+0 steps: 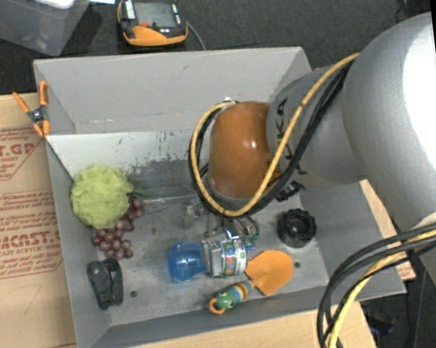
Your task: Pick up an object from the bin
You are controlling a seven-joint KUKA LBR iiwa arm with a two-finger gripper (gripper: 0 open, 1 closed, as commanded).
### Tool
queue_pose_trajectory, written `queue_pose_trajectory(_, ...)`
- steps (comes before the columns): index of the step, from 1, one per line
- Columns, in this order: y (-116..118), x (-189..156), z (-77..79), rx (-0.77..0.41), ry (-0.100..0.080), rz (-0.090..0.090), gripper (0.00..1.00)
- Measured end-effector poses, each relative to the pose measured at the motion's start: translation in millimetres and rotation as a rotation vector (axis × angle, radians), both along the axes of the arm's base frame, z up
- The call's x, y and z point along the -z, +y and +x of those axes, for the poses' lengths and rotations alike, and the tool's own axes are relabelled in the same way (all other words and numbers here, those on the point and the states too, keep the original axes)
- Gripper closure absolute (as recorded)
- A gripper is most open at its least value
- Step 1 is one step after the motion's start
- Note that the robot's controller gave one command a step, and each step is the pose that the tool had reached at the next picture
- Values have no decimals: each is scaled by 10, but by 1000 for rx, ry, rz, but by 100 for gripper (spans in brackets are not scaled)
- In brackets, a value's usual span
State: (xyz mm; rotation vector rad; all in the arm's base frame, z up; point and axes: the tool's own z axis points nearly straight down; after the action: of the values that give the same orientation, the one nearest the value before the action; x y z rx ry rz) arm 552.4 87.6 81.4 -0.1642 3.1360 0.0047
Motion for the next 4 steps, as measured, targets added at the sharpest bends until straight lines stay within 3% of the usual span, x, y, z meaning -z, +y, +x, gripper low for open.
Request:
queue_pose_trajectory(1,575,113,-509,53,-15,9,100)
queue_pose_trajectory(2,574,113,-508,53,-15,10,100)
queue_pose_trajectory(3,674,-796,-509,59,-10,9,100)
queue_pose_trajectory(4,425,-1758,-481,15,-10,7,100)
